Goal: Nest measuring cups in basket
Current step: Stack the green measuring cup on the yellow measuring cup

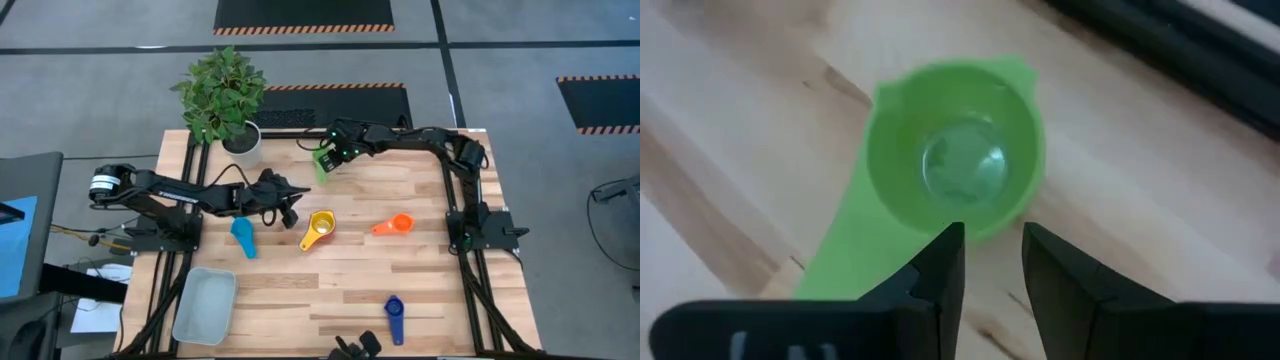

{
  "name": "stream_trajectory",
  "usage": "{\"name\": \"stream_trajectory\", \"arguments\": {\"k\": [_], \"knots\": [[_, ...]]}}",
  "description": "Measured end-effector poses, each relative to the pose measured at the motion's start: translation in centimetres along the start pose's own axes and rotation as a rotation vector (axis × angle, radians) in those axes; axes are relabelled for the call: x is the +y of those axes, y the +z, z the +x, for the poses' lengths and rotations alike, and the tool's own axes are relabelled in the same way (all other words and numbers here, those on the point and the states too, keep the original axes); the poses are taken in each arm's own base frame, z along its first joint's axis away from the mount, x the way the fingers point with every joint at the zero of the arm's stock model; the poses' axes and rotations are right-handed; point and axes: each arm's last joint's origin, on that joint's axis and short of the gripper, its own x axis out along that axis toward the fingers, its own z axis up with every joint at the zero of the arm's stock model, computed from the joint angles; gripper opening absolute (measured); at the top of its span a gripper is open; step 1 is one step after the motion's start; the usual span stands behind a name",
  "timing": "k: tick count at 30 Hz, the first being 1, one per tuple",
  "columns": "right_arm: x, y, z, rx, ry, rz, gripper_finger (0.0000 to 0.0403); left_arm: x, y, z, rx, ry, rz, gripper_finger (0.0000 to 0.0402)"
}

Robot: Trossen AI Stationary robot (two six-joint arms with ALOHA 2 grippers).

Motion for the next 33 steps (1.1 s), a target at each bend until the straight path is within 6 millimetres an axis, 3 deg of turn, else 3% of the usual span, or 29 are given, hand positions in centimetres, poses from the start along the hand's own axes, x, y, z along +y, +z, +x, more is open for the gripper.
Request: {"name": "stream_trajectory", "arguments": {"k": [7,15,29,33], "knots": [[-1.7,1.6,-0.1,-0.092,0.006,0.101,0.0137,0.0,0.0,0.0,-0.002,-0.001,-0.005,0.0063],[-2.9,2.0,-0.1,-0.083,0.02,0.132,0.0154,-0.1,0.0,0.0,-0.003,-0.004,-0.005,0.0063],[-1.2,1.5,-0.1,-0.092,0.031,0.077,0.0141,0.0,0.1,0.0,-0.01,0.004,-0.004,0.0063],[-1.6,1.5,-0.1,-0.075,0.027,0.095,0.0141,0.0,0.1,0.0,-0.01,0.003,-0.012,0.0063]]}}
